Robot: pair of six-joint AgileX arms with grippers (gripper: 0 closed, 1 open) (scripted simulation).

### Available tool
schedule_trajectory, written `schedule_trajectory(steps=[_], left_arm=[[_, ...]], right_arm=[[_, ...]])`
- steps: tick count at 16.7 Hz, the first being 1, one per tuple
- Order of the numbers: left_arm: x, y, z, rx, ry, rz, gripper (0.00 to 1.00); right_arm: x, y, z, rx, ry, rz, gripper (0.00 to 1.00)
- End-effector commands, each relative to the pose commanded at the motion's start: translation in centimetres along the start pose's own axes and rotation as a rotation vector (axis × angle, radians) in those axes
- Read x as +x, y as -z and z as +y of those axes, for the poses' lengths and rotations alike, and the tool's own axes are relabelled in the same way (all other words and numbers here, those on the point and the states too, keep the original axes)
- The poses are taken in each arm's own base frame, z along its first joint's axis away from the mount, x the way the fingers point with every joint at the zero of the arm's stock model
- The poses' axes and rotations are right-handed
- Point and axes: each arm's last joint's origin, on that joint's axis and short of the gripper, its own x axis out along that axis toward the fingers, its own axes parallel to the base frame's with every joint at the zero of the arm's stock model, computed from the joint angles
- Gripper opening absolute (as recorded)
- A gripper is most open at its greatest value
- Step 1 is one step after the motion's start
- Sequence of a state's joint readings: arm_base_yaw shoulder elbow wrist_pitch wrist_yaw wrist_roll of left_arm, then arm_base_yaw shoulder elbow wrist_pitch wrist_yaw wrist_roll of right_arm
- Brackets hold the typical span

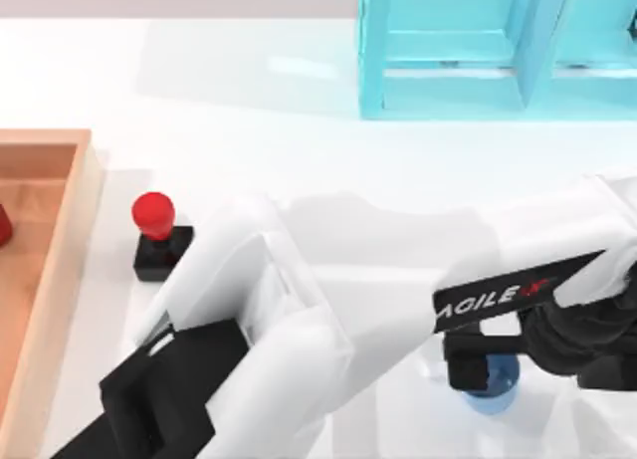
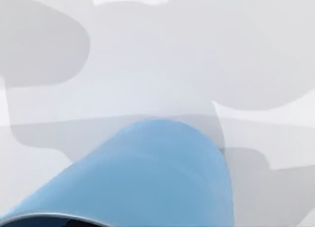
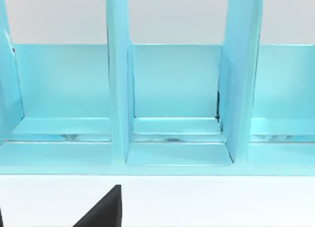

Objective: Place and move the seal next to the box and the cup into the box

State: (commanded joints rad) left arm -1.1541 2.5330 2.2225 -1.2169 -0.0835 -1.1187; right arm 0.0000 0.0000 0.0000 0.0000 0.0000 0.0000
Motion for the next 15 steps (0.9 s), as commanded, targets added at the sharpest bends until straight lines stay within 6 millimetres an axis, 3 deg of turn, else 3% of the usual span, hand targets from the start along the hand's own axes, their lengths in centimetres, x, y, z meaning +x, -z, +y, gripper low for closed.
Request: schedule_trajectory(steps=[13, 15], left_arm=[[0.00, 0.00, 0.00, 0.000, 0.000, 0.000, 0.02], [0.00, 0.00, 0.00, 0.000, 0.000, 0.000, 0.00]], right_arm=[[0.00, 0.00, 0.00, 0.000, 0.000, 0.000, 1.00], [0.00, 0.00, 0.00, 0.000, 0.000, 0.000, 1.00]])
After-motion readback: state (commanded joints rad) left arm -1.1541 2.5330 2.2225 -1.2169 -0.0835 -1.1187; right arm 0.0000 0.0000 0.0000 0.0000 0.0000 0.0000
